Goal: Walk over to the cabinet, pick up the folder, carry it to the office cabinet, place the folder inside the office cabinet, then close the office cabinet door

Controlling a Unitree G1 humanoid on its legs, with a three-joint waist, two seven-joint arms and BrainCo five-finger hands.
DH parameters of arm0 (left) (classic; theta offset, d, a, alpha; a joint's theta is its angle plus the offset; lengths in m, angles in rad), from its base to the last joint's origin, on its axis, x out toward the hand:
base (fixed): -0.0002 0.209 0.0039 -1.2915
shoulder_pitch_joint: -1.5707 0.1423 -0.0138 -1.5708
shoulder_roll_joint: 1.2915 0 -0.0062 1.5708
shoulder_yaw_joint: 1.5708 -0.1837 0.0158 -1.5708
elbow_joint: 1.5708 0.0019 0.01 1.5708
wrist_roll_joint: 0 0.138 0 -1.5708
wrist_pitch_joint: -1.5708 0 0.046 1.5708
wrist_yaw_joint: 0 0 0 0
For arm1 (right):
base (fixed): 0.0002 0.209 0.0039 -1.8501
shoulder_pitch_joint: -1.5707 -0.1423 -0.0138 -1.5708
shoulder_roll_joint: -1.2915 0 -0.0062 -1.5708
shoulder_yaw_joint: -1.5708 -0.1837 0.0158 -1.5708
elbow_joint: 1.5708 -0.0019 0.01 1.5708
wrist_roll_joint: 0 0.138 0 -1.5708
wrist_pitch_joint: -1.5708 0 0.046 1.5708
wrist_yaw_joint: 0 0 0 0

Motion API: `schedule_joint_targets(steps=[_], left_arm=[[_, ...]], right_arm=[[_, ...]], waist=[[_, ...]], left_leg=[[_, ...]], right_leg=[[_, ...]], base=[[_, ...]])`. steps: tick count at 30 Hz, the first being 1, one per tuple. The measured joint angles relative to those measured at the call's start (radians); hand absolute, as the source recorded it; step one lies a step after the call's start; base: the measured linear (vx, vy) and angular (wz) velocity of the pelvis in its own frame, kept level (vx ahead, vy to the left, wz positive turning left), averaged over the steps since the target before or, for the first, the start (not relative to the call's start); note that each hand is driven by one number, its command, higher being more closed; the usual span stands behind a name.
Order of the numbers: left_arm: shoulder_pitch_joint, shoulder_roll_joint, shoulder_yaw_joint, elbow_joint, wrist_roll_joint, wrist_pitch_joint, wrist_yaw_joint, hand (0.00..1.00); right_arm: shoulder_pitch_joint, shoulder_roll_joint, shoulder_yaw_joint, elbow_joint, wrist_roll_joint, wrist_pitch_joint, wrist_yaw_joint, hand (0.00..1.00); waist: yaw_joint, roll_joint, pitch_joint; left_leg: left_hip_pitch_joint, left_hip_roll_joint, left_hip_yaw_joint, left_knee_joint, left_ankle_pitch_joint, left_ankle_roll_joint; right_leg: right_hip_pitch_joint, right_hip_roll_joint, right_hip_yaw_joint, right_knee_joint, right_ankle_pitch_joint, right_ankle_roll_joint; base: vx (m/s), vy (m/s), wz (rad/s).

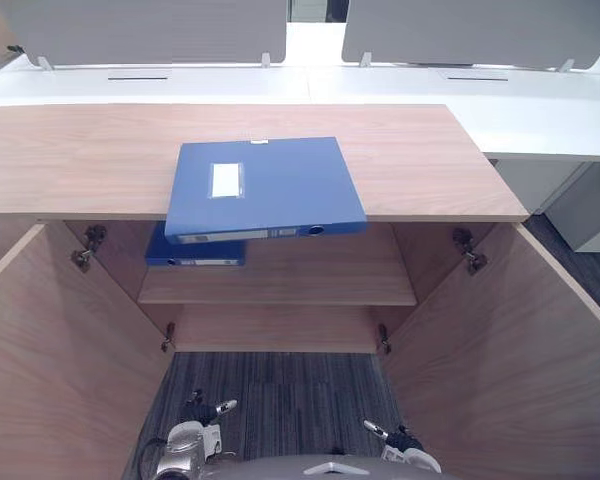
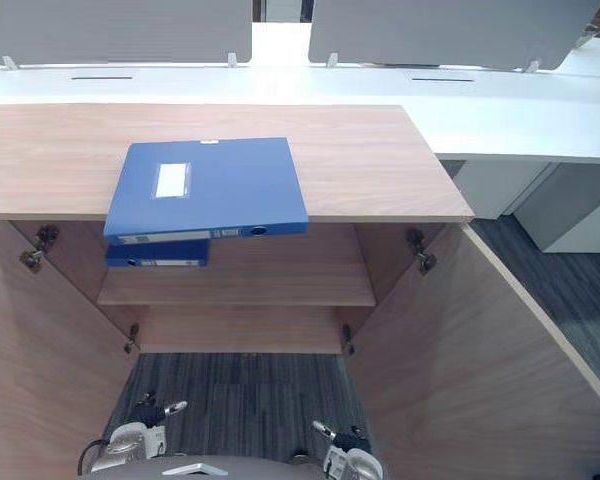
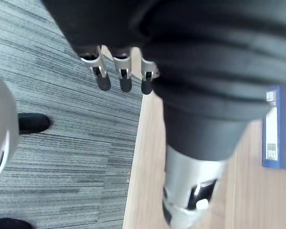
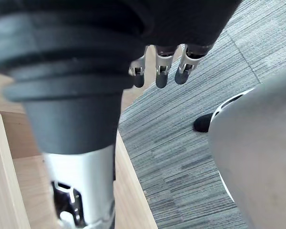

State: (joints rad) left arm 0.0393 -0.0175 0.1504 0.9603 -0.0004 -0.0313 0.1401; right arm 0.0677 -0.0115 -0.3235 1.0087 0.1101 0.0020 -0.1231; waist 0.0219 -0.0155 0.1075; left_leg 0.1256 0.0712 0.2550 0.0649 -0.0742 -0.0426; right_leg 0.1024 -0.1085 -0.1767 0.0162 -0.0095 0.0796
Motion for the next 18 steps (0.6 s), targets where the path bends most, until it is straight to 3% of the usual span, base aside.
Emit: schedule_joint_targets(steps=[2,7,11,15,18], left_arm=[[0.028,-0.001,-0.022,-0.062,-0.017,-0.002,0.01,0.0],[0.149,0.008,-0.082,-0.44,-0.034,-0.017,0.041,0.0],[0.196,0.043,-0.072,-0.674,0.007,-0.042,0.074,0.0],[0.204,0.052,-0.048,-0.791,0.012,-0.059,0.105,0.0],[0.212,0.07,-0.03,-0.922,0.098,-0.062,0.149,0.0]], right_arm=[[0.0,-0.002,0.008,0.0,0.0,-0.001,-0.012,0.0],[0.008,-0.007,0.05,-0.012,0.002,-0.011,-0.032,0.0],[0.036,-0.008,0.084,-0.045,0.003,-0.025,-0.033,0.0],[0.052,-0.009,0.093,-0.055,0.005,-0.026,-0.032,0.0],[0.058,-0.01,0.107,-0.057,0.005,-0.027,-0.032,0.0]], waist=[[0.0,-0.003,0.001],[0.003,-0.013,0.002],[0.006,-0.016,-0.007],[0.009,-0.014,-0.028],[0.01,-0.01,-0.042]], left_leg=[[0.002,-0.005,-0.013,-0.019,0.014,0.002],[0.009,-0.024,-0.038,-0.06,0.045,0.004],[0.016,-0.03,-0.038,-0.086,0.049,-0.001],[0.019,-0.029,-0.038,-0.088,0.05,-0.002],[0.04,-0.029,-0.038,-0.1,0.054,0.004]], right_leg=[[-0.001,-0.001,-0.001,-0.006,0.007,0.001],[-0.014,-0.01,0.009,-0.015,0.017,-0.003],[-0.017,-0.01,0.031,-0.022,0.019,0.006],[-0.009,-0.009,0.029,-0.027,0.02,0.008],[0.007,-0.005,0.027,-0.036,0.03,0.013]], base=[[-0.12,-0.016,0.07],[-0.12,0.008,0.04],[-0.07,0.014,-0.07],[0.01,0.002,0.0],[0.07,0.006,0.0]])
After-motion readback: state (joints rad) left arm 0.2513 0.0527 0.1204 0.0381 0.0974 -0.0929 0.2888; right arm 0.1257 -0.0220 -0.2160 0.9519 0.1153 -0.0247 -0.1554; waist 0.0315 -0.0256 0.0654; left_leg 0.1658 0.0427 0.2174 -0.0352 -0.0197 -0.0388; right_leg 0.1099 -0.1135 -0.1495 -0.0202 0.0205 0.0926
